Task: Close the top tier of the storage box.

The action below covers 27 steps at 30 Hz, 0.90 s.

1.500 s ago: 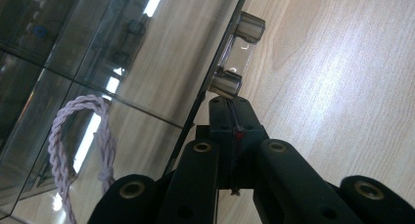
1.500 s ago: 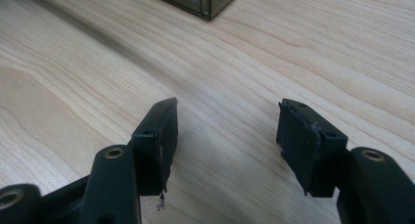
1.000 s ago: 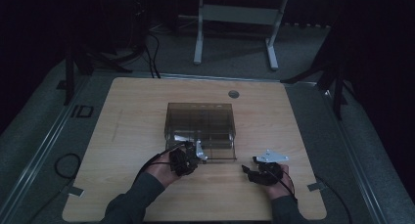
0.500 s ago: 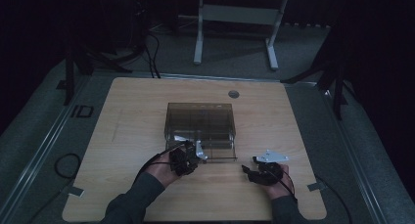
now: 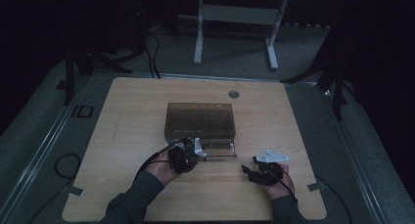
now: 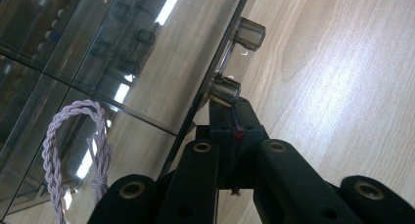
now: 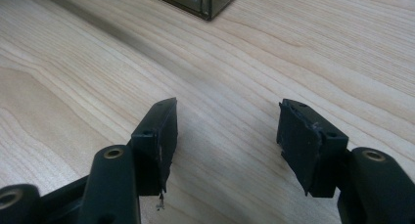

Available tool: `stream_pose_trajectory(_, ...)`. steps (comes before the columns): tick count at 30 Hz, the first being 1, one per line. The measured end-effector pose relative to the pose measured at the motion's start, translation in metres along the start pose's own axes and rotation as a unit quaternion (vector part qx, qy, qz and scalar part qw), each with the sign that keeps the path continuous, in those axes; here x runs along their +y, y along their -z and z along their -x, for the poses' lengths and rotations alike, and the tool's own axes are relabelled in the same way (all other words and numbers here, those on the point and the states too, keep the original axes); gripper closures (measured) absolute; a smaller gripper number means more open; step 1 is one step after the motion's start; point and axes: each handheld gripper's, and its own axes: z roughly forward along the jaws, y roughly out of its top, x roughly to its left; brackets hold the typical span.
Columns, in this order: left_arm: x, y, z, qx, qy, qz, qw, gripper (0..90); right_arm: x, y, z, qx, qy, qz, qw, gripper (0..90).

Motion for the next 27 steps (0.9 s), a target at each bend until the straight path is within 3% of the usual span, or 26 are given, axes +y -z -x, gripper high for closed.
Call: stream_pose_trajectory(27,0.005,-0.002,-0.011,0.010,0.023,0.005,0.9997,90.0,0.000,0.000,0.000,0.001,0.001,0.000,1.0000,40.1)
